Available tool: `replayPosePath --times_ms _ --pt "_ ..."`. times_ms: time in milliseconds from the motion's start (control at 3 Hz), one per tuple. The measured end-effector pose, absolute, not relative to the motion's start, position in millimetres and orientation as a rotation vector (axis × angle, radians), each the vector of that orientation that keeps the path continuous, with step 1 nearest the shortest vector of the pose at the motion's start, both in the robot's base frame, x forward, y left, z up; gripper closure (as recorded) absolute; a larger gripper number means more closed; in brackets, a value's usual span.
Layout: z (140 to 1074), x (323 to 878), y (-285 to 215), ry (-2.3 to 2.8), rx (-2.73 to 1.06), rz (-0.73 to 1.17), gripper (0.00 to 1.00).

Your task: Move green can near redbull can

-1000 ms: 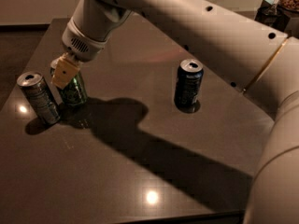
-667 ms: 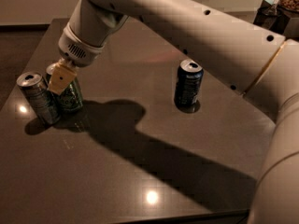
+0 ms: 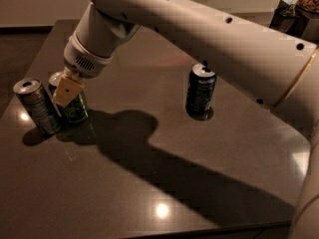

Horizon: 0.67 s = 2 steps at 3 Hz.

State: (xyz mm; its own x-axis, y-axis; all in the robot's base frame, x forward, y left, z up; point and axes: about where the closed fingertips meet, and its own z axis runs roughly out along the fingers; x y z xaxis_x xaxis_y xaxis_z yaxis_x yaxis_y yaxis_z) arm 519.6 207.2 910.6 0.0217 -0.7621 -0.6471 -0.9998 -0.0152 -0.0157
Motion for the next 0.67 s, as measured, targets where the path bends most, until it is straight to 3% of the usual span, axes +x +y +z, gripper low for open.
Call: replayPosePath --times_ms 333,667 --pt "908.2 519.7 204.2 1.779 -1.832 0.646 0.3" --pt "908.4 518.1 205.3 1.775 -1.837 0.645 0.0"
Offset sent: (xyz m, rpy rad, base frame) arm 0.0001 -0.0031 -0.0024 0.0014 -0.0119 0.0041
